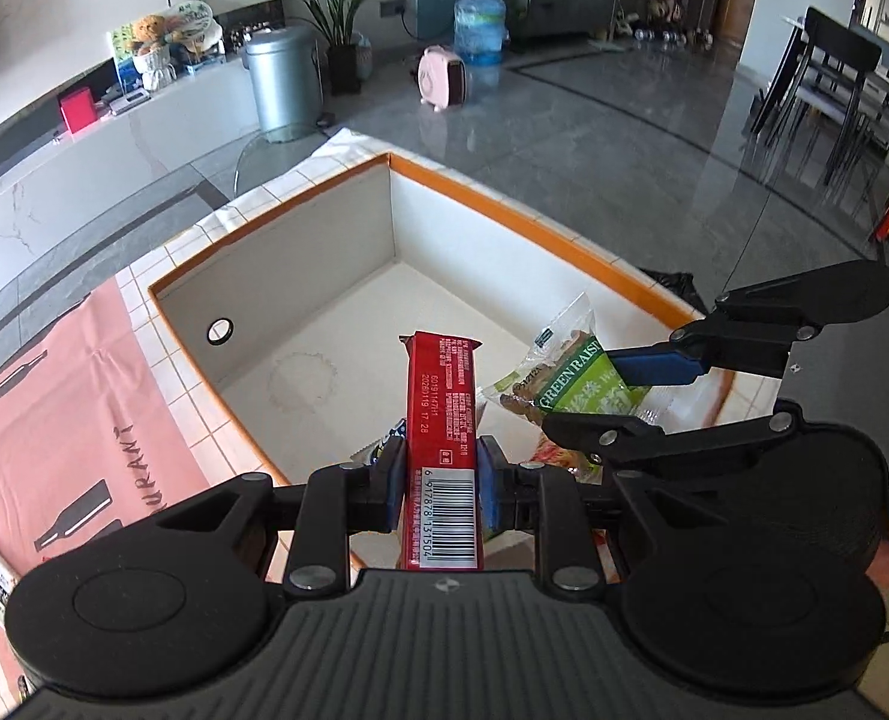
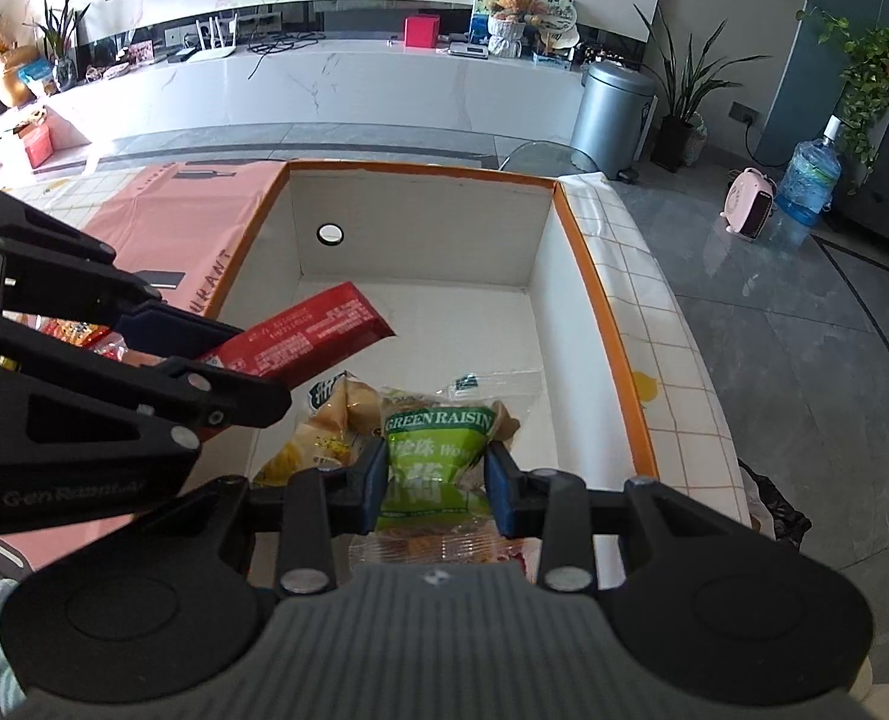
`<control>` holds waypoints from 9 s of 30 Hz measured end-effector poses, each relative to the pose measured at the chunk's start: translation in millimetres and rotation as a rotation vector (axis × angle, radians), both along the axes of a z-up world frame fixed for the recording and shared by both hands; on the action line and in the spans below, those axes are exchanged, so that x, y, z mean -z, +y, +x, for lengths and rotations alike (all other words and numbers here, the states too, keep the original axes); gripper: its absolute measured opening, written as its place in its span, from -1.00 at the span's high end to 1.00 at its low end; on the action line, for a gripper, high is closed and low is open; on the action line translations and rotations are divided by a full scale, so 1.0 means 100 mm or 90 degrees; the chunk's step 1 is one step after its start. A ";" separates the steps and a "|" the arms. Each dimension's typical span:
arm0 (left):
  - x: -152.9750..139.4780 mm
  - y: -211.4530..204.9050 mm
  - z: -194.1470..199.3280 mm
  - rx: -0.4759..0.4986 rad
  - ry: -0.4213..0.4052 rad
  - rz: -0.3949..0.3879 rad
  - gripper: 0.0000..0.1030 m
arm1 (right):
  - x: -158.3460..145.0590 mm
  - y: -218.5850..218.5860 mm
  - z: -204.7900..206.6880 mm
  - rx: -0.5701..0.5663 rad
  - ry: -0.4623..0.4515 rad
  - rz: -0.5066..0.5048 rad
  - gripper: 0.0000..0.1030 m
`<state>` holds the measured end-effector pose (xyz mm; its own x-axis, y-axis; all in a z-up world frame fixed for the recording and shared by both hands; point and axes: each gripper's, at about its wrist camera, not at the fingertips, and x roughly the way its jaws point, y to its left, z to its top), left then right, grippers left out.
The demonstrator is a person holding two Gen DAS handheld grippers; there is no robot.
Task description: Organize snacks
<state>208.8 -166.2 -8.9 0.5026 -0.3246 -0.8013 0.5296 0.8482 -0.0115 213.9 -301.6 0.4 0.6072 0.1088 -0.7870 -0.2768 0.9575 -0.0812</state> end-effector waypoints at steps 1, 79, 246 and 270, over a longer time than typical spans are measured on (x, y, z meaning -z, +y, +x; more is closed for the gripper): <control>0.03 -0.01 0.03 0.003 0.003 0.006 0.48 | 0.03 0.01 0.03 -0.003 0.004 -0.008 0.38; -0.26 1.85 -1.41 -0.302 -0.121 -0.092 -0.50 | -0.14 1.41 -1.40 0.047 -0.039 0.111 -0.71; 0.78 2.34 -1.39 -0.334 0.123 -0.281 -0.22 | 1.02 1.45 -0.82 0.058 0.255 0.524 0.47; 0.75 2.22 -1.43 -0.325 0.132 -0.216 -0.19 | 1.02 1.46 -0.86 0.029 0.265 0.489 0.43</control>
<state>65.5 55.7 -84.0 0.5069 -0.3377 -0.7931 0.0183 0.9241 -0.3817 128.3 -155.4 -101.9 0.3034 0.6830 -0.6645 -0.1003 0.7164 0.6905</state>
